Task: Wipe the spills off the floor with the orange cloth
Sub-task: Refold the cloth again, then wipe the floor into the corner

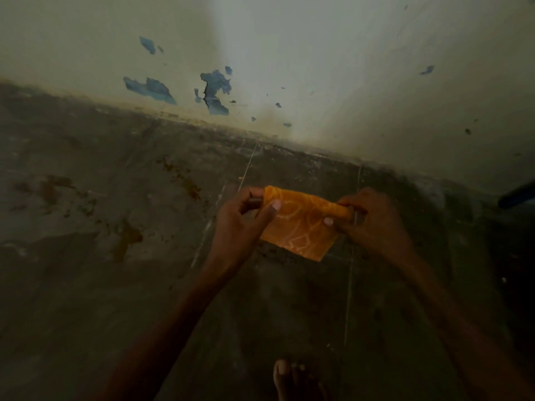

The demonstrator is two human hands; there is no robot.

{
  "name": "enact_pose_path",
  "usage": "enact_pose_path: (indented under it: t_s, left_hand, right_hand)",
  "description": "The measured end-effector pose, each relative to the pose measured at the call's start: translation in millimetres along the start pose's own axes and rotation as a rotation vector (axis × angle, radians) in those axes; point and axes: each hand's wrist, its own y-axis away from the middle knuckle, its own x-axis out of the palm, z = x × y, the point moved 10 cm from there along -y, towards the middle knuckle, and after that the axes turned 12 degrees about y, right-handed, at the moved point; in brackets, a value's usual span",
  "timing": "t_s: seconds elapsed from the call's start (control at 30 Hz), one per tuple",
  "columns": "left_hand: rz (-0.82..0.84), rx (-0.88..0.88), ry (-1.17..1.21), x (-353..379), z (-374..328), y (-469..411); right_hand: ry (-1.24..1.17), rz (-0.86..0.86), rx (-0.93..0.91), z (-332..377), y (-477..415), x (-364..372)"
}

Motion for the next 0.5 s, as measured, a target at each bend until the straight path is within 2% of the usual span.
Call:
enact_pose_path:
  t_s: [0.03,0.07,0.17,0.2,0.3,0.4,0.5]
  left_hand:
    - [-0.002,-0.018,0.028,0,-2,-2]
    - [0.008,-0.04,0.058,1,-4,-3]
    - [0.121,-0.133,0.138,16,-3,-2]
    - [0.167,-0.154,0.119,23,0,1]
    - [0.211,-0.22,0.015,34,30,11]
    - [0.216,-0.329,-0.079,36,73,29]
    - [0.218,-0.396,-0.164,36,95,48]
  right_hand:
    - [-0.002,0.006,-0.016,-1,0,-6]
    - [-0.157,0.055,0.029,-7,3,-7]
    - [-1.097,0.343,0.364,-13,32,25]
    - [-1.25,0.396,0.45,-12,46,40]
    - [-1.316,0.46,0.623,-12,73,75]
    - [-1.17,0.442,0.815,-38,94,107]
    - [-1.019,0.413,0.842,-53,106,123]
